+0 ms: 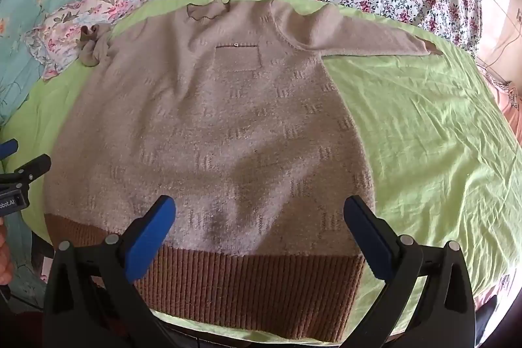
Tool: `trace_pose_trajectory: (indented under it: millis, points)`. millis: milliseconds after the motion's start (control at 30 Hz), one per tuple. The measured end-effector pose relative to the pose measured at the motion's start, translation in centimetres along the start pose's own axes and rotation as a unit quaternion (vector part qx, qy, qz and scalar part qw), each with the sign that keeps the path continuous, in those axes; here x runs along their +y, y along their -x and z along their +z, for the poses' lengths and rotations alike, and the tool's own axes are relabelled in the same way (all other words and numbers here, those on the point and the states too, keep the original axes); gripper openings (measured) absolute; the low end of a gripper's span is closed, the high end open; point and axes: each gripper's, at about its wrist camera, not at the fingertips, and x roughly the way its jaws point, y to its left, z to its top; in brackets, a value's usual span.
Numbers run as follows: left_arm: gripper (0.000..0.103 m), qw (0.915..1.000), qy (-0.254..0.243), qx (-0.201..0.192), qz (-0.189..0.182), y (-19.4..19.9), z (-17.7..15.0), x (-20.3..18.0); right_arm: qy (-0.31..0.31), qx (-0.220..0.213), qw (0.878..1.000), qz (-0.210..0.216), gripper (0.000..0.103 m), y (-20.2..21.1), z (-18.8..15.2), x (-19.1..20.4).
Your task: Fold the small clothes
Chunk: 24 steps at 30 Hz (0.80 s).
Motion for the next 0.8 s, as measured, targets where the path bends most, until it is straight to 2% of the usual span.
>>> trace_pose_trajectory:
  millis: [167, 567, 800]
  points:
    - [0.102, 1.0000, -0.001, 0.001, 0.000, -0.4, 0.3, 0.2, -0.004, -0.004, 1.000, 0.000, 0.103, 0.2, 0.3, 0.9]
    - [0.102, 1.0000, 0.003, -0.003, 0.001, -0.6, 0.6, -0.5, -0.014, -0.010, 1.000, 0.023, 0.103, -0.1, 0.7, 0.0]
    - [0.102, 0.9998, -0.007, -0.016, 0.009, -0.9, 1.3, -0.8, -0.009, -0.007, 1.000, 0.015, 0.103, -0.5, 1.2, -0.1]
